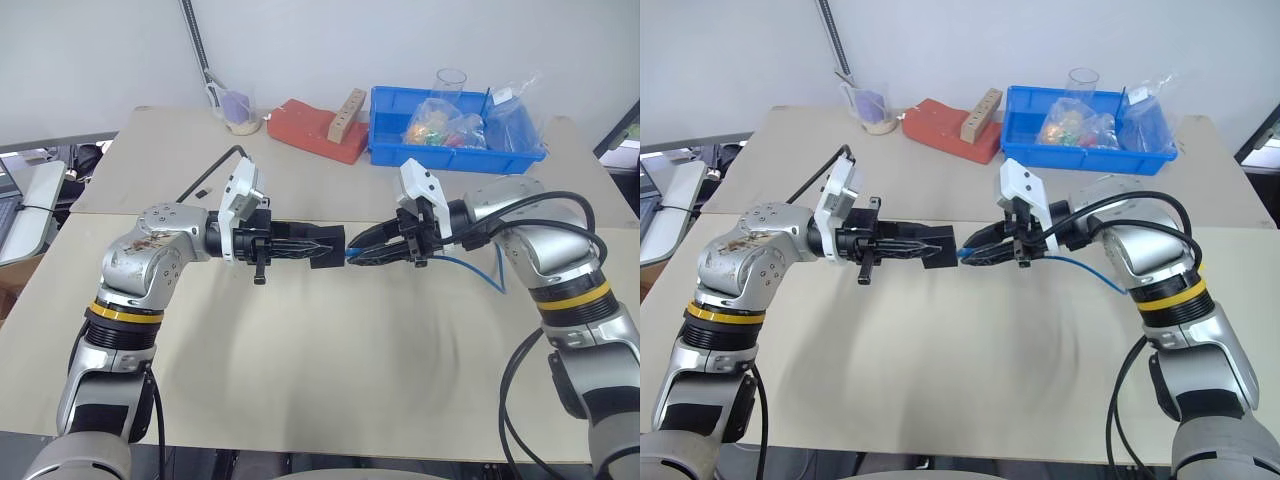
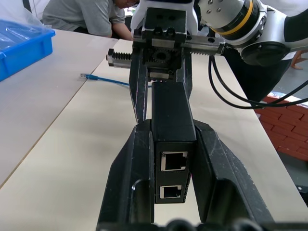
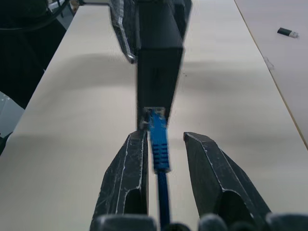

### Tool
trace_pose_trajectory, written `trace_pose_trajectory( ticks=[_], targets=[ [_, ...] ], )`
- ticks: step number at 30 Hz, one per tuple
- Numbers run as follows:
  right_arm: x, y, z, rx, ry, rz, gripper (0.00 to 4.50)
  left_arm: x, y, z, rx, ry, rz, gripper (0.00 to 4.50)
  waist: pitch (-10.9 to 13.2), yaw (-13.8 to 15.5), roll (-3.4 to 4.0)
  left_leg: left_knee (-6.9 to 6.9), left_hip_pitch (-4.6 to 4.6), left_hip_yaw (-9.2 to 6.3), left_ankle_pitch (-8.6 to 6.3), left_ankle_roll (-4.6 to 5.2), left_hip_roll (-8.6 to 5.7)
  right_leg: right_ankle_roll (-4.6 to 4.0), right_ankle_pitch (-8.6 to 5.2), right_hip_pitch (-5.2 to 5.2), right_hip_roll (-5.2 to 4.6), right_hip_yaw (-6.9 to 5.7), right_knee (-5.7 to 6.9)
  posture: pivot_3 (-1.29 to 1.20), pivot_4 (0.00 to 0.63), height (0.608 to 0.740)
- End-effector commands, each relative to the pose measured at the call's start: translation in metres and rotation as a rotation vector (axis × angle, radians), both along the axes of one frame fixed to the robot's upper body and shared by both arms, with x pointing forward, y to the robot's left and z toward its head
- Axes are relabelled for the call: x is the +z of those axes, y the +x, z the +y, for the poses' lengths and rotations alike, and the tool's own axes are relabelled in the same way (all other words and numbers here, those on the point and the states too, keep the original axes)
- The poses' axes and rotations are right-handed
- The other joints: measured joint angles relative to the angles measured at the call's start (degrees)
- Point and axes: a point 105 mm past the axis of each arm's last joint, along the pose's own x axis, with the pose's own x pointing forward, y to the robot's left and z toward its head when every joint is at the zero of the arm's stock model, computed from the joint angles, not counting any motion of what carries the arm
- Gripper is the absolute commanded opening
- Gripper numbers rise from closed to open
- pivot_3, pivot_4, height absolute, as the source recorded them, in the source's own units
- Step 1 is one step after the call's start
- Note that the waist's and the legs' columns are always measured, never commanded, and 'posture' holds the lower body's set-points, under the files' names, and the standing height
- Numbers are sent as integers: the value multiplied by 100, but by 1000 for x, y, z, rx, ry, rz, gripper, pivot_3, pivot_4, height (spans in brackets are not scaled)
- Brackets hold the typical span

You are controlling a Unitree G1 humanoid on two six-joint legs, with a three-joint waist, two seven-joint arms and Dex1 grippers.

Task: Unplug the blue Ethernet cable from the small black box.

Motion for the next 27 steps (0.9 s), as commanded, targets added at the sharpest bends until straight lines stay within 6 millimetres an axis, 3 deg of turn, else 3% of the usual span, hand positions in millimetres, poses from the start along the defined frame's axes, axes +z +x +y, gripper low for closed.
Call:
trace_pose_trajectory(
  ticks=[1, 14, 27],
  targets=[
    [12, 2, 0, 7, 21, -35, 1401, 18, -7, -3, -41, -26, -79, 536, 0, 2, 0, 0, 0, 0, 0, 0, 0, 0, 0, -1, 0, 0, 0, 0, 150, 740],
    [16, -11, -3, 64, 6, 25, 1401, 13, -5, -1, -35, -8, -80, 536, 0, 53, 0, 0, -1, 0, 0, 0, -1, 0, 0, -1, -1, 0, -1, 0, 150, 740],
    [24, -10, 3, 64, 28, 29, 1401, 10, -5, -2, -43, 1, -85, 536, 0, 59, 0, 0, -1, 0, 0, 0, 0, 0, 0, -1, 0, 0, -1, 0, 150, 740]
  ],
)
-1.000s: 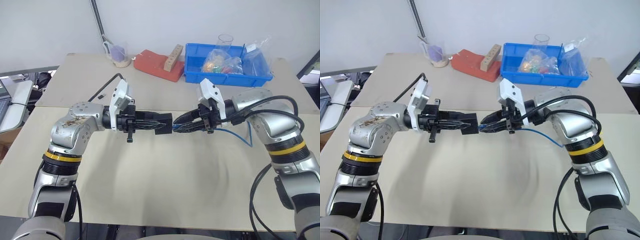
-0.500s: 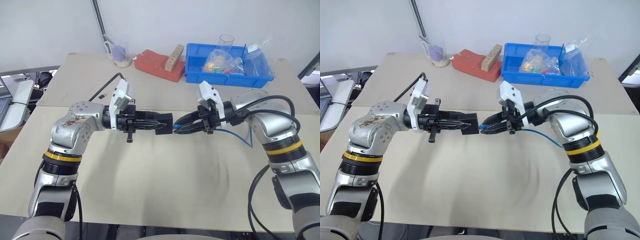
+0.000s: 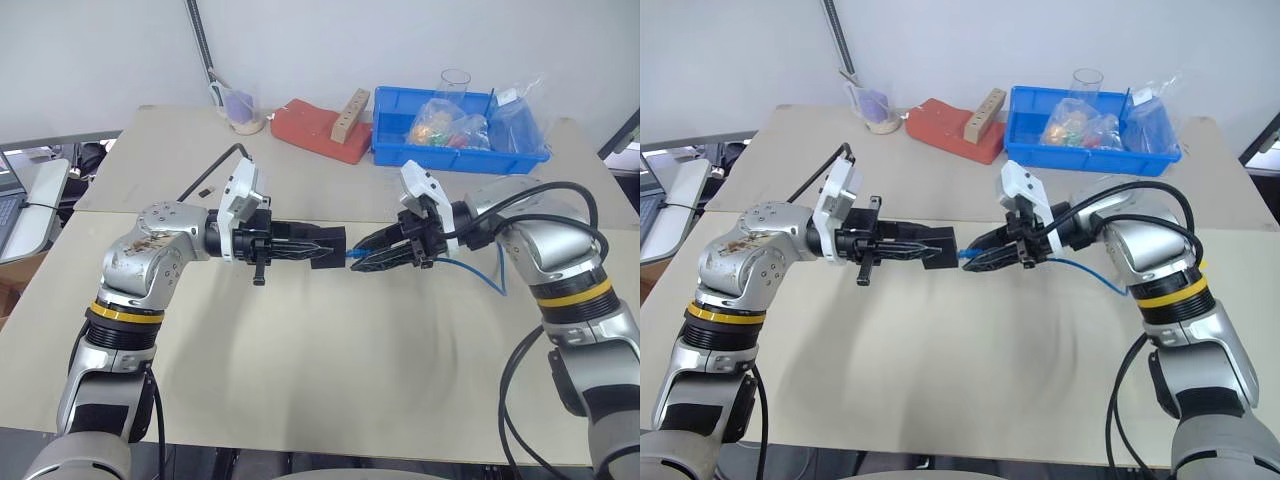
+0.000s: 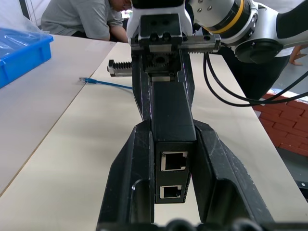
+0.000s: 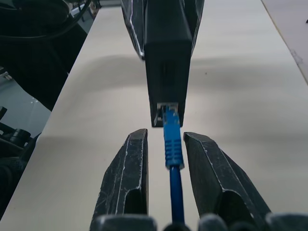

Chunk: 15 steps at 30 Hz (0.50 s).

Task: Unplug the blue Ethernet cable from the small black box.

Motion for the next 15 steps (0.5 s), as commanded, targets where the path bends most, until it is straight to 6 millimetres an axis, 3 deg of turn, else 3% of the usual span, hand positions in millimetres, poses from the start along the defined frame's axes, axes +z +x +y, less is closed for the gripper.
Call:
trace_pose_trajectory(
  ticks=[1, 11, 15],
  targets=[
    [19, -2, 4, 20, 38, -51, 1401, 9, -3, -1, -19, -4, -53, 536, 0, 0, 0, 0, 0, 0, 0, 0, 0, 0, 0, 0, 0, 0, 0, 0, 150, 740],
    [18, -1, 3, 29, 29, -54, 1401, 9, -3, -1, -16, -6, -55, 536, 0, 3, 0, 0, -1, 0, 0, 0, 0, 0, 0, -1, 0, 0, 0, 0, 150, 740],
    [19, 0, 4, 29, 34, -61, 206, 8, -4, -1, -21, -4, -52, 536, 0, 4, 0, 0, -1, 0, 0, 0, 0, 0, 0, -1, 0, 0, 0, 0, 150, 740]
  ],
)
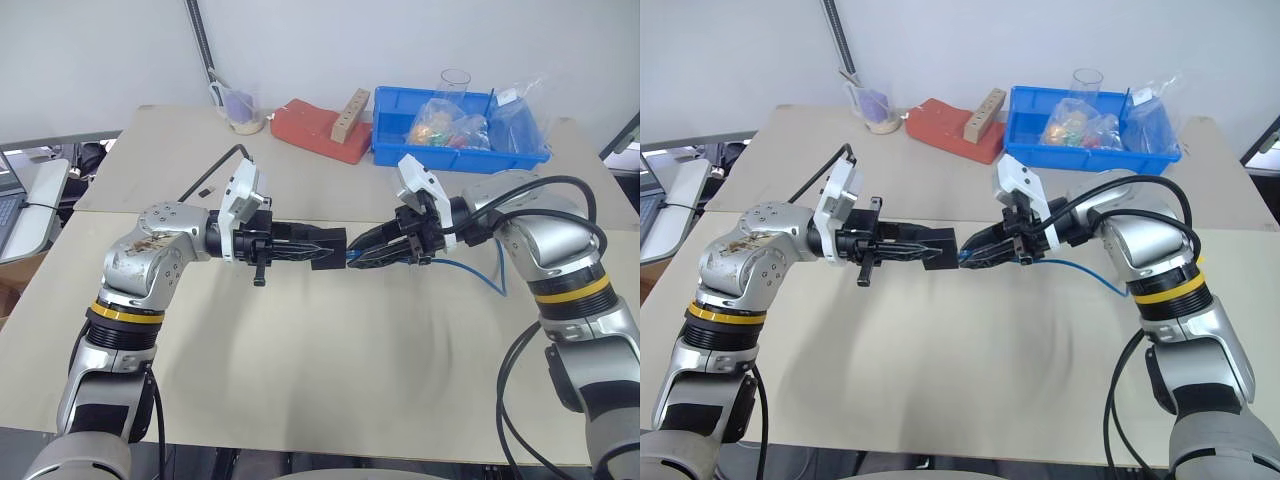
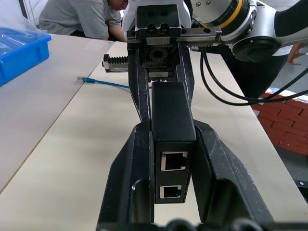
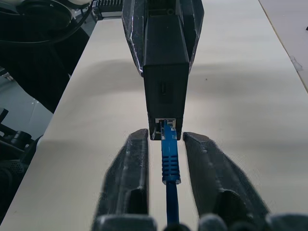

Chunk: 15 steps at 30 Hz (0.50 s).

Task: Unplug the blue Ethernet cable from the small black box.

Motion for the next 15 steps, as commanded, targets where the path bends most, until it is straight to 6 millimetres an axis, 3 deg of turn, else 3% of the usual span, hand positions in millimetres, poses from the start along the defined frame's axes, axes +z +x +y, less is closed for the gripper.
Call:
trace_pose_trajectory(
  ticks=[1, 10, 15],
  targets=[
    [18, -1, 2, 25, 30, -64, 10, 8, -4, -2, -20, -5, -52, 536, 0, 1, 0, 0, 0, 0, 0, 0, 0, 0, 0, 0, 0, 0, 0, 0, 150, 740],
    [19, -3, 1, 41, 22, -61, 10, 4, -8, -1, -32, 10, -45, 536, 0, 1, 0, 0, 0, 0, 0, 0, 0, 0, 0, 0, 0, 0, 0, 0, 150, 740],
    [-11, 4, -51, -86, -112, -53, 10, 4, -13, 21, 21, 41, -41, 536, 0, 29, 0, -1, -1, 0, -2, 3, 0, 0, 0, 0, -1, 0, -5, 0, 150, 740]
  ],
)
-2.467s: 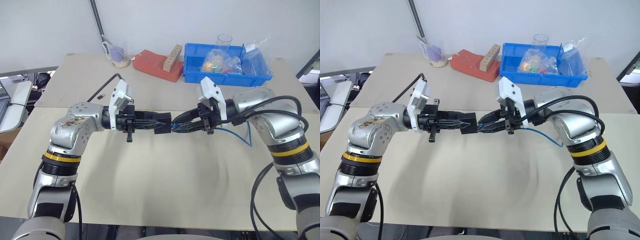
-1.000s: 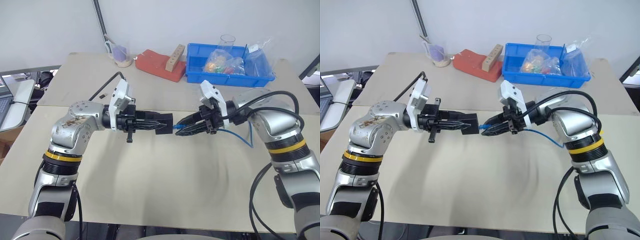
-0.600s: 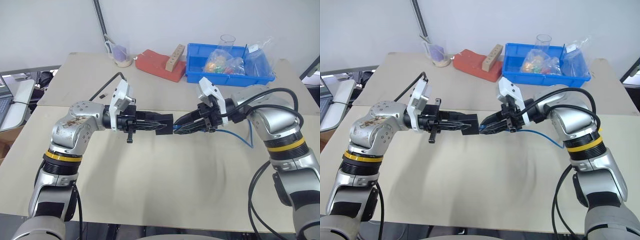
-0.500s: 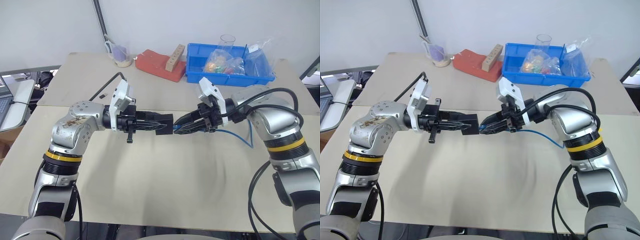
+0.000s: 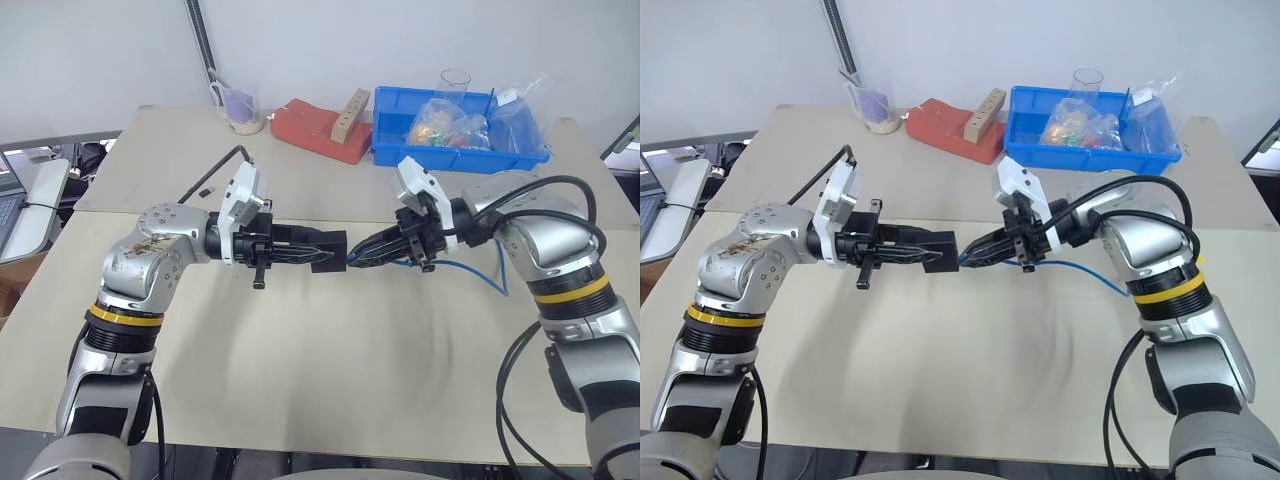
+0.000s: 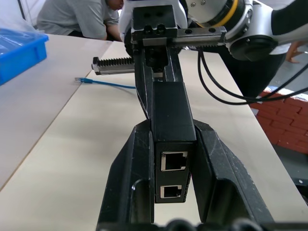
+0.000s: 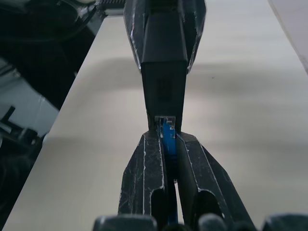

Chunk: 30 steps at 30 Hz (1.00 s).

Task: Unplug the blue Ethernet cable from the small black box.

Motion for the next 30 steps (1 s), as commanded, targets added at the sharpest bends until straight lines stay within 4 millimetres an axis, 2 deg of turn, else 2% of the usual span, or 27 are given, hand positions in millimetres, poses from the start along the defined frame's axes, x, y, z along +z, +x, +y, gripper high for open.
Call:
trace_pose_trajectory(
  ticks=[1, 4, 8, 11, 15, 17, 20, 23, 27, 30],
  targets=[
    [-11, 7, -39, -108, -58, -33, 10, 8, -6, 19, 39, 13, -36, 536, 0, 19, 0, 0, 0, 0, -1, 1, 0, 0, 0, 2, -2, -2, -4, 0, 150, 740],
    [-31, 16, -51, -207, -67, -34, 10, 3, -5, 31, 99, 20, -25, 536, 1, 3, -1, 0, 0, 3, -1, 1, 0, 0, 0, 2, -3, 1, -8, 0, 150, 740],
    [-61, 42, -50, -376, -58, -128, 10, -10, -3, 42, 188, 30, -29, 536, 1, -131, -1, -3, 9, 9, -1, 2, 9, 0, 0, 4, 6, 7, -1, 0, 150, 740],
    [-71, 49, -37, -419, -16, -165, 10, -15, -6, 44, 242, 13, -19, 536, 3, -157, 2, -7, 7, 6, -1, 1, 11, 0, 0, -1, 11, 5, 3, 0, 150, 740],
    [-79, 46, -26, -400, 2, -148, 10, -18, -8, 46, 296, -3, -19, 536, 3, -134, 3, -7, 2, 5, -1, 1, 13, 0, 0, -3, 6, 5, 6, 0, 150, 740],
    [-82, 44, -26, -390, 1, -136, 1001, -18, -9, 47, 321, -11, -19, 536, 3, -103, 3, -6, 3, 5, -1, 1, 9, 0, 0, -1, -1, 4, 6, 0, 150, 740],
    [-76, 43, -26, -373, 8, -171, 2036, -20, -7, 53, 384, -22, -22, 536, 3, -84, 3, -5, 3, 5, -1, 1, 6, 0, 0, 1, -5, 4, 2, 0, 150, 740],
    [-59, 36, -24, -338, 40, -213, 3074, -19, 3, 69, 495, -33, -47, 536, 4, -63, 4, -6, 3, 4, -1, 1, 8, 0, 0, -2, -3, 3, 3, 0, 150, 740],
    [-17, 15, -11, -301, 165, -194, 4462, -16, 21, 102, 718, -83, -89, 536, 4, -60, 5, -8, 4, 4, -1, 1, 15, 0, 0, -3, 1, 3, 6, 0, 150, 740],
    [13, -13, 8, -248, 298, -150, 4489, -26, 30, 124, 916, -143, -114, 536, 3, -48, 7, -13, 6, 1, -2, 1, 18, 0, 0, 0, -2, 1, 6, 0, 150, 740]
  ],
)
